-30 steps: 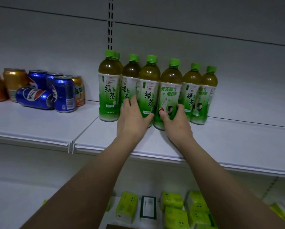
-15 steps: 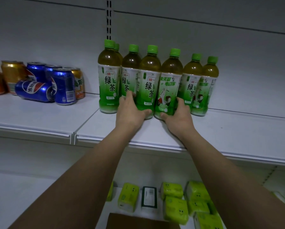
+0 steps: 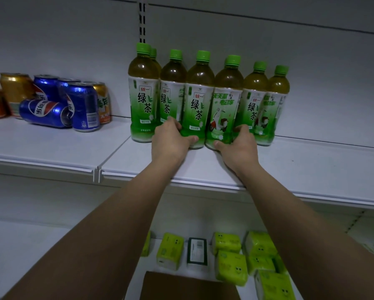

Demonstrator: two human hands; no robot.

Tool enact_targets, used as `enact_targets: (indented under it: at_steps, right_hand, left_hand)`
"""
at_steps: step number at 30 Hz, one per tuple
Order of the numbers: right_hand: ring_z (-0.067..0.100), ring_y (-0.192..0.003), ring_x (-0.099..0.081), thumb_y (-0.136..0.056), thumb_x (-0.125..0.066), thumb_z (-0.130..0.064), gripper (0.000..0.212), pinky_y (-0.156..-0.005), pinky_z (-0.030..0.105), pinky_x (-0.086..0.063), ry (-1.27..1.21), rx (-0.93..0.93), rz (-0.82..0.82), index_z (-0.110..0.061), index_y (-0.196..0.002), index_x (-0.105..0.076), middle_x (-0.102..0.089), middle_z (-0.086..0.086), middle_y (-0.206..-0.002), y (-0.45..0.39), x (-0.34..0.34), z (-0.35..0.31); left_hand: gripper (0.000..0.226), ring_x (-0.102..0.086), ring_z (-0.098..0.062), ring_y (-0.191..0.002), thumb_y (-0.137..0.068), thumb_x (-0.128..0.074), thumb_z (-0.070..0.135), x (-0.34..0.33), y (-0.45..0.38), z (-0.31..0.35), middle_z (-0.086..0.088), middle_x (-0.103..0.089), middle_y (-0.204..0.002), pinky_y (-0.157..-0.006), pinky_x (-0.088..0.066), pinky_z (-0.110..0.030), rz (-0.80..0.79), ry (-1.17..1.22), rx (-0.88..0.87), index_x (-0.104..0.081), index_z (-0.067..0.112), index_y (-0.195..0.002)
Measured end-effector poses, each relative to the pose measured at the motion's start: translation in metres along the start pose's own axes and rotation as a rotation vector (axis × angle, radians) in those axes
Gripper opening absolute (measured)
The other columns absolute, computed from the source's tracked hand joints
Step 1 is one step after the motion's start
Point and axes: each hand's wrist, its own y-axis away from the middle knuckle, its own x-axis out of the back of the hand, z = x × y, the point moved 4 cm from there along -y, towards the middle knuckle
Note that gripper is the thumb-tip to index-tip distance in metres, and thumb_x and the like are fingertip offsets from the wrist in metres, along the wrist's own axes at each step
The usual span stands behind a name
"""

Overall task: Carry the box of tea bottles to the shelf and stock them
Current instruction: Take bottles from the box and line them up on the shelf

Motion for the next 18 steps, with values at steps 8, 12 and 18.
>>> enact_targets:
  at_steps: [8,12,18]
  right_hand:
    - [0.028,-0.101,-0.054,-0.074,-0.076,-0.027,0.057,-0.091,0.041,-0.049,-0.006,-0.003,-0.009,-0.013,-0.119,-0.044,-0.053,0.012,-0.122,0.0003,0.0005,0.0014]
    - [0.030,-0.107,-0.056,-0.074,-0.073,-0.022,0.052,-0.095,0.046,-0.049,-0.012,-0.005,-0.022,-0.015,-0.117,-0.044,-0.054,0.012,-0.121,-0.0016,-0.0005,0.0030]
    - [0.031,-0.104,-0.057,-0.076,-0.073,-0.015,0.048,-0.093,0.045,-0.050,-0.029,0.002,-0.003,-0.013,-0.115,-0.044,-0.054,0.013,-0.121,-0.0043,-0.0025,0.0035]
  left_hand:
    - [0.050,-0.064,-0.027,-0.096,-0.072,-0.082,0.034,-0.0003,0.0013,0.0000,-0.008,-0.068,-0.105,-0.089,-0.053,-0.042,0.027,-0.008,0.000,-0.062,0.010,-0.111]
    - [0.051,-0.064,-0.027,-0.097,-0.072,-0.082,0.035,-0.0009,0.0000,-0.0008,-0.009,-0.069,-0.106,-0.089,-0.054,-0.041,0.031,-0.016,-0.001,-0.064,0.009,-0.112]
    - [0.052,-0.065,-0.025,-0.093,-0.071,-0.082,0.036,-0.0007,-0.0013,-0.0020,-0.007,-0.069,-0.102,-0.087,-0.054,-0.039,0.031,-0.016,0.009,-0.065,0.009,-0.112]
